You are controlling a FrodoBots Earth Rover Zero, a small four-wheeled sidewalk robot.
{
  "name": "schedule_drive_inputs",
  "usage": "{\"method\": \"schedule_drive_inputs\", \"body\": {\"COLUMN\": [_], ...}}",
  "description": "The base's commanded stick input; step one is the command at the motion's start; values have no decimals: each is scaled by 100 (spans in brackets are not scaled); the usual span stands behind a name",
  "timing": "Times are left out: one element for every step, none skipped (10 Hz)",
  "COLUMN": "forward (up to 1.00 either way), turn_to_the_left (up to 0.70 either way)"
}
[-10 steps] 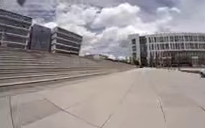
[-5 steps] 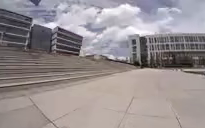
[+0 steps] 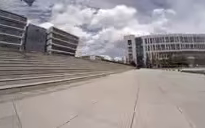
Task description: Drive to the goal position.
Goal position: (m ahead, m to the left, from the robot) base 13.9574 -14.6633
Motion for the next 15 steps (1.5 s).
{"method": "schedule_drive_inputs", "body": {"forward": [70,70,70,70,70,70,70,70,70,70,70,70,70,70,70], "turn_to_the_left": [-5,-29,-32,3,5,4,1,0,0,0,0,7,9,6,0]}}
